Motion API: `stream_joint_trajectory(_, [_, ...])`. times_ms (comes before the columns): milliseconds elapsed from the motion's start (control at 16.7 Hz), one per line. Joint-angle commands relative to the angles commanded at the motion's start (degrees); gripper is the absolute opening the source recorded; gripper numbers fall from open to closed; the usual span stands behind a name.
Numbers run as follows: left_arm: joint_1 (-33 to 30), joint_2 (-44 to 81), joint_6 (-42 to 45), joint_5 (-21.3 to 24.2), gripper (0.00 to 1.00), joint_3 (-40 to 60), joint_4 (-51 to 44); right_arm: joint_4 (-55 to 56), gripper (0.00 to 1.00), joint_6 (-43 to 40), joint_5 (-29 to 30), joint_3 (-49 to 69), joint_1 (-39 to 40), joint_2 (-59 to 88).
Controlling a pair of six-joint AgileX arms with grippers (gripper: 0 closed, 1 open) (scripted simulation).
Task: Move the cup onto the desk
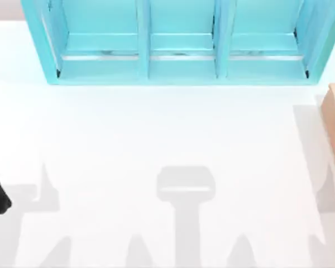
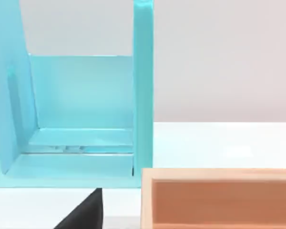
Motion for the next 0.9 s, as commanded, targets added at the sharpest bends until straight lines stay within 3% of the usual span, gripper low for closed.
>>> stream_joint_trajectory(420, [0.0, 0.0, 0.0, 0.0, 1.0, 0.0, 0.0, -8.1, 1.0, -4.0, 0.0, 8.6, -4.1, 8.3])
stream_joint_trajectory(900, [0.0, 0.0, 0.0, 0.0, 1.0, 0.0, 0.0, -39.0, 1.0, -13.3, 0.0, 39.4, -13.9, 48.9])
